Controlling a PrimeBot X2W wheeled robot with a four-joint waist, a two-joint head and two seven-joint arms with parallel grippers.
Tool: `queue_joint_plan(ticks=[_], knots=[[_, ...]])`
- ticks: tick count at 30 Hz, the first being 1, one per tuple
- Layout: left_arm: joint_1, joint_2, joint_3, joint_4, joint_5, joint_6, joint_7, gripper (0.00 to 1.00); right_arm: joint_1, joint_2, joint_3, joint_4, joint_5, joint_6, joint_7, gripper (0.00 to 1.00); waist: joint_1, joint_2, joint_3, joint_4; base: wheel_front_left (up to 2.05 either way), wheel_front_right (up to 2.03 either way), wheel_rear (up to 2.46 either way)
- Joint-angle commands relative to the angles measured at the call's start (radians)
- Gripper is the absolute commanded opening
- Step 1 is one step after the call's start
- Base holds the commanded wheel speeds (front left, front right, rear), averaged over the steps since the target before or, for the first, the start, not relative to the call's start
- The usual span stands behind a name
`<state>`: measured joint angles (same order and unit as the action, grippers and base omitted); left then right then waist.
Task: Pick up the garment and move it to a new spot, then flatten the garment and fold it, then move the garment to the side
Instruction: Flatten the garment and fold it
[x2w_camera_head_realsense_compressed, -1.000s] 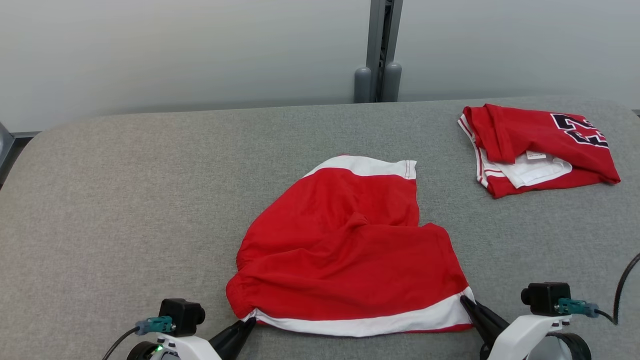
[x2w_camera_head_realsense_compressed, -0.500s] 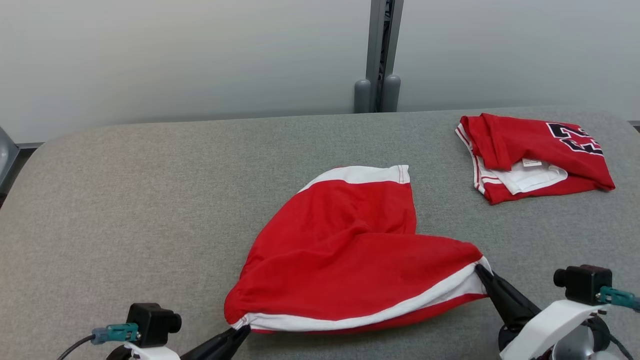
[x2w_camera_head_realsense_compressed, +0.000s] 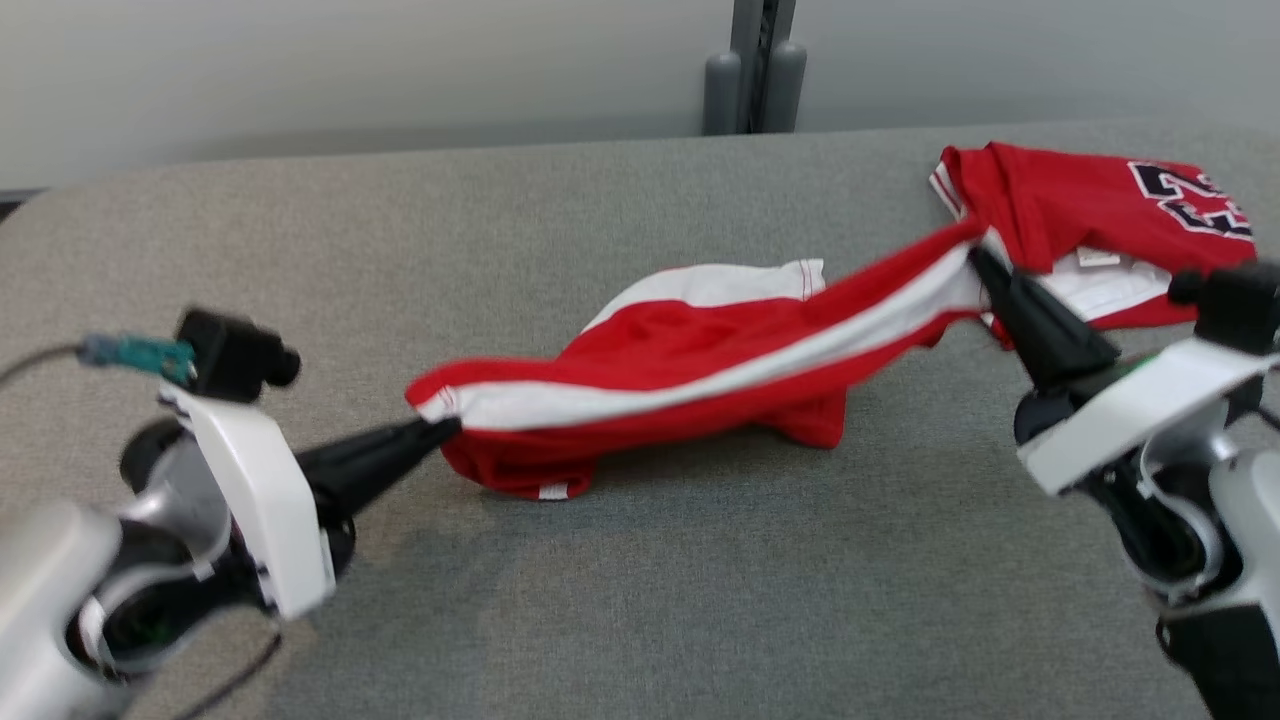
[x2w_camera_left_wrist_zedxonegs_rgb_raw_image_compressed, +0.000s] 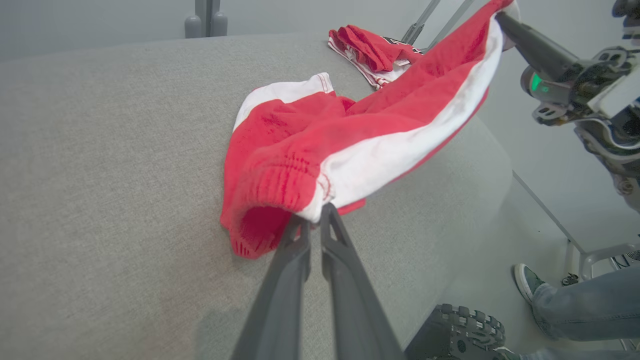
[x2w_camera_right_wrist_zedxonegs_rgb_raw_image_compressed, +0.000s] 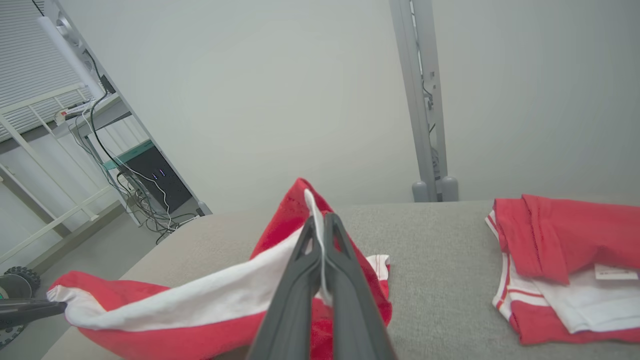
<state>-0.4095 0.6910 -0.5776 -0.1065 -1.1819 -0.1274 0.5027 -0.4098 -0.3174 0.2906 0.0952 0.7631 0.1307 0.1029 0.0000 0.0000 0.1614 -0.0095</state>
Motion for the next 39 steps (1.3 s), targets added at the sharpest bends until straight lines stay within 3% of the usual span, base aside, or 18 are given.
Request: queue_joint_plan(ticks=[1,5,8,12,18,23,28,32,39], knots=[[-0.074,0.016,0.012,0.016,-0.016,-0.003,0.033,0.00,-0.060,-0.013,-0.003,0.013,-0.011,0.000,0.008,0.00,0.0000,0.0000,0.090,-0.003,0.00,0.00,0.00],[-0.334,0.016,0.015,0.092,-0.061,-0.003,0.166,0.00,-0.304,-0.021,0.015,0.074,-0.012,0.000,0.025,0.00,0.0000,0.0000,0.215,0.000,0.00,0.00,0.00],[-0.522,-0.018,0.032,0.185,-0.101,-0.004,0.234,0.00,-0.491,-0.016,0.032,0.141,-0.015,0.000,0.029,0.00,0.0000,0.0000,0.305,0.002,0.00,0.00,0.00],[-0.760,-0.045,0.028,0.317,-0.060,-0.004,0.278,0.00,-0.735,0.000,0.052,0.245,-0.008,0.000,0.016,0.00,0.0000,0.0000,0.411,-0.002,0.00,0.00,0.00],[-1.028,-0.074,-0.020,0.462,0.046,-0.003,0.233,0.00,-1.029,0.038,0.026,0.400,0.066,0.000,-0.048,0.00,0.0000,0.0000,0.522,-0.007,0.00,0.00,0.00],[-1.196,-0.086,-0.056,0.531,0.096,-0.003,0.098,0.00,-1.214,0.028,0.048,0.495,0.079,0.000,-0.132,0.00,0.0000,0.0000,0.564,-0.010,0.00,0.00,0.00],[-1.309,-0.092,-0.107,0.606,0.116,-0.003,-0.045,0.00,-1.339,0.013,0.076,0.556,0.064,0.000,-0.271,0.00,0.0000,0.0000,0.567,-0.008,0.00,0.00,0.00],[-1.318,-0.105,-0.157,0.639,0.088,-0.003,-0.083,0.00,-1.359,0.024,0.113,0.587,0.083,0.000,-0.300,0.00,0.0000,0.0000,0.565,-0.003,0.00,0.00,0.00],[-1.265,-0.062,-0.298,0.656,0.004,-0.003,-0.067,0.00,-1.278,0.007,0.272,0.597,0.141,0.000,-0.288,0.00,0.0000,0.0000,0.552,-0.003,0.00,0.00,0.00]])
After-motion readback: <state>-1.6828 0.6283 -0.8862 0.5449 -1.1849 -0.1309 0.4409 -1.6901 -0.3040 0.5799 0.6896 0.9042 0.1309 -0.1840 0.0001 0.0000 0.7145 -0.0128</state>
